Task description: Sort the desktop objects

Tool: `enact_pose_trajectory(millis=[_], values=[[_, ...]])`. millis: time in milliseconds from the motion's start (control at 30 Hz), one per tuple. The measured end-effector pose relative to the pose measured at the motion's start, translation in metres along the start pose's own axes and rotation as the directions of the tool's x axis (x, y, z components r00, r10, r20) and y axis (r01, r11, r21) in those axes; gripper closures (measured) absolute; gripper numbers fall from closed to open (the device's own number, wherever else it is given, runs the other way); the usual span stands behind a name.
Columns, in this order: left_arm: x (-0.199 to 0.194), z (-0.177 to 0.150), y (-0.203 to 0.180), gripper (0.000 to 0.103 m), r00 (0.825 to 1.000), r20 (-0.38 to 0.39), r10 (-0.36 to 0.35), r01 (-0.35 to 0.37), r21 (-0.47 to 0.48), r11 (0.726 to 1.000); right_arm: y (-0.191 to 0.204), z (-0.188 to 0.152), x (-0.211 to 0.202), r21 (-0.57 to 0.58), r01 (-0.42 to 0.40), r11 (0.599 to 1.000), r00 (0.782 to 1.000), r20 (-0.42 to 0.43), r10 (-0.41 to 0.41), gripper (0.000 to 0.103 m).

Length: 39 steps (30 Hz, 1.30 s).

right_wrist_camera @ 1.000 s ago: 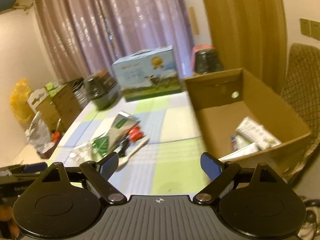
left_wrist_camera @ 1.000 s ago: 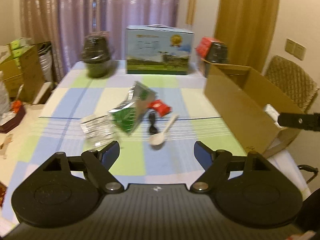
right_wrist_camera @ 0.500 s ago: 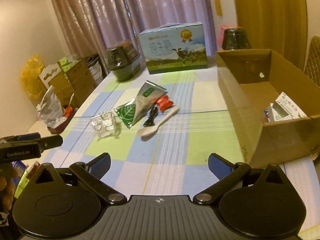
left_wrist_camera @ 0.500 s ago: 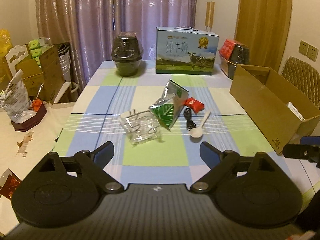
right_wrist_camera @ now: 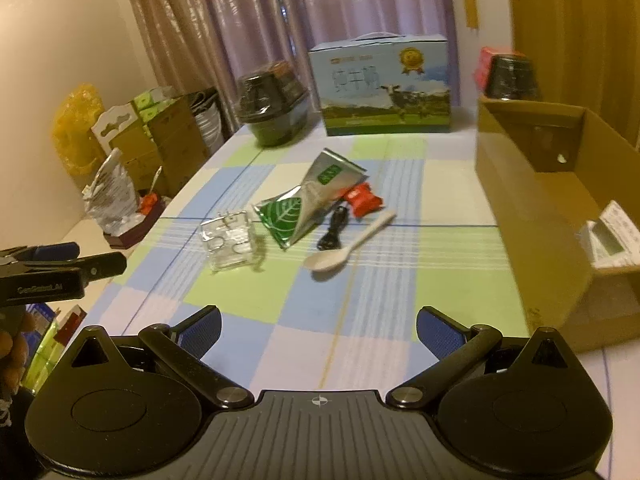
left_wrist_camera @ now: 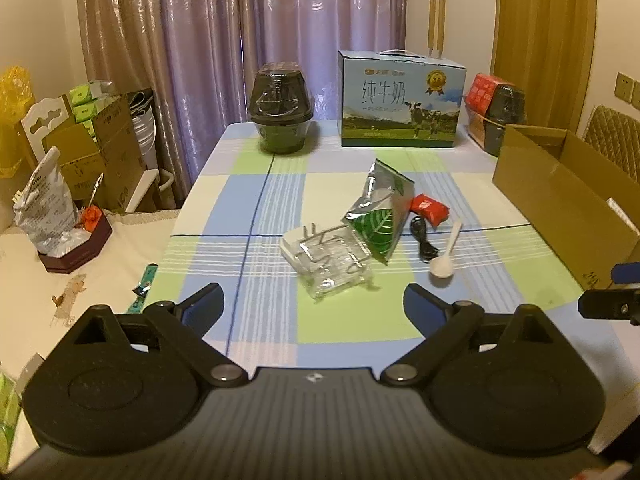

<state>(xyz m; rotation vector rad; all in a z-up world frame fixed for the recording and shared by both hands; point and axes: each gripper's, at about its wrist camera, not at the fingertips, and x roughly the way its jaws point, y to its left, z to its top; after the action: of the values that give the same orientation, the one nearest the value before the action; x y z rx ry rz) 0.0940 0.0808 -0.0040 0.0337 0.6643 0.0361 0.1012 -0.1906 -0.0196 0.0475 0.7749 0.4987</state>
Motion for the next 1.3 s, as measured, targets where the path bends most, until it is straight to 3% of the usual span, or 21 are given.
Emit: enact_pose_trajectory(millis=[367,667,1100,1300], values=[[0.041,0.002,0.036,0.004,1.0,-0.015,0.004,-0.004,0.023,1.0,0.017,0.012,0.05,-0.043,-0.012,0.999,1.0,-0.021,0.011,0.002],[0.082,-0.003,0.041,0.004,0.997,-0.063,-0.055,0.057,0.026,0.998,0.016,0.014,0.087,-0.04,-0.006,0.999,0.999,-0.053,0.004,0.002],[0.111,0.012,0.07,0.004,0.998,-0.028,-0.057,0.061,0.161,0.985,0.06,0.041,0.157,-0.154,-0.116,0.981,0.993,-0.047,0.11,0.002],[0.125,0.013,0.087,0.004,0.996,-0.056,-0.063,0.071,0.158,0.985,0.077,0.047,0.195,-0.194,-0.141,0.971,0.99,-0.059,0.132,0.002]])
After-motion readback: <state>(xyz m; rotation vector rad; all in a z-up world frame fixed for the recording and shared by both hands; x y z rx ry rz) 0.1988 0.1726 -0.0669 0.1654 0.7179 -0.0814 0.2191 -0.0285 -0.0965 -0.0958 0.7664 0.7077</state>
